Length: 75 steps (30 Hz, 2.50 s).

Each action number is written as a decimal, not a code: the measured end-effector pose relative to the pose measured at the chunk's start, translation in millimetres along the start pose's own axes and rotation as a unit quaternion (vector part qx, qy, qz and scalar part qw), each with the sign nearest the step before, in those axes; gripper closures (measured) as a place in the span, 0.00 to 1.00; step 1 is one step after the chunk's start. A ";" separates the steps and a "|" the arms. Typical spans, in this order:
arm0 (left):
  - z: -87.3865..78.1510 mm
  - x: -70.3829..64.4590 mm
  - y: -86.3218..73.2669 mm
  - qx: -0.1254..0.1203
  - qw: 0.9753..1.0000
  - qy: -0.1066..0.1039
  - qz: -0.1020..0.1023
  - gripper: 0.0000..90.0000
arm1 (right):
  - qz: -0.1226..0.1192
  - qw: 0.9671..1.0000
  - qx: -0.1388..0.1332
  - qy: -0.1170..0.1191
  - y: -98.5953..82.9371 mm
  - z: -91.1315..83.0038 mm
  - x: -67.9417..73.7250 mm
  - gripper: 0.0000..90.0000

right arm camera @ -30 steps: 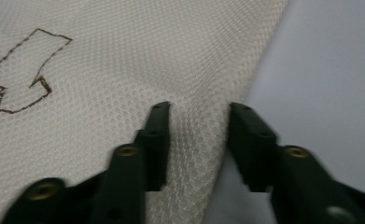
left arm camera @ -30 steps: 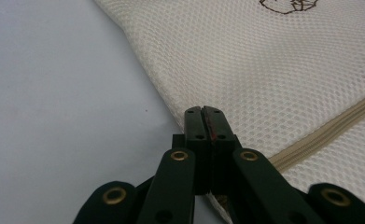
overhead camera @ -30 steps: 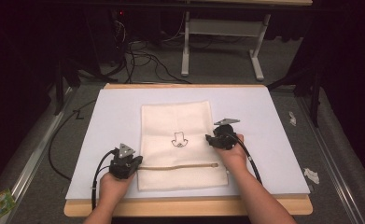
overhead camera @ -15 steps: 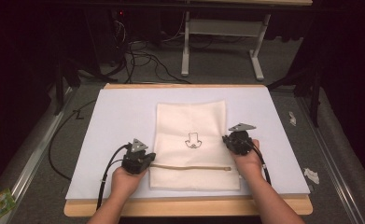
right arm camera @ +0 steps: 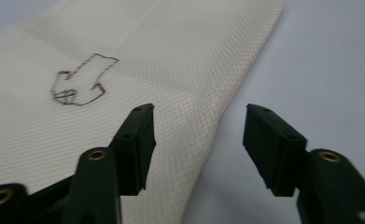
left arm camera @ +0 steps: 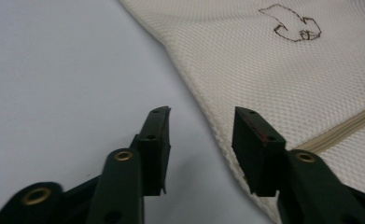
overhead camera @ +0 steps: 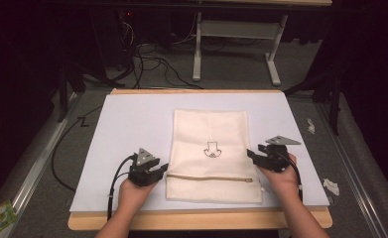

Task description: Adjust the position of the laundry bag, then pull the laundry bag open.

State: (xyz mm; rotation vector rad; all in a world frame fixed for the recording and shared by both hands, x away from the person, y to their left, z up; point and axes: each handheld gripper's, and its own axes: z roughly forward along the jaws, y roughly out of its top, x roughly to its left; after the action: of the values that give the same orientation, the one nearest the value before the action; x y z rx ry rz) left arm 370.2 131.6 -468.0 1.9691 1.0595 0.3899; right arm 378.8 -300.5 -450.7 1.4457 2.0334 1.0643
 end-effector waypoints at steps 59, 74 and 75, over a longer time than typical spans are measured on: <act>0.4 -38.2 10.7 -0.040 0.998 -0.049 0.015 0.39 | -0.060 0.997 0.044 0.033 -60.4 -48.3 18.1 0.94; 38.8 -95.8 13.8 -0.025 0.993 -0.116 0.012 0.42 | -0.066 0.997 0.015 0.046 -52.1 -54.5 14.2 0.95; 43.8 -105.7 14.8 -0.028 0.992 -0.121 0.010 0.43 | -0.066 0.997 0.016 0.046 -51.7 -54.4 14.8 0.95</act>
State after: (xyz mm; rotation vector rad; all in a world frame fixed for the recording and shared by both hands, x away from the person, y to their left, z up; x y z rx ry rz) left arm 341.8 19.9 -470.3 1.9223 0.8664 0.1820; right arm 303.6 -313.8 -456.4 1.2789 2.1872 1.0657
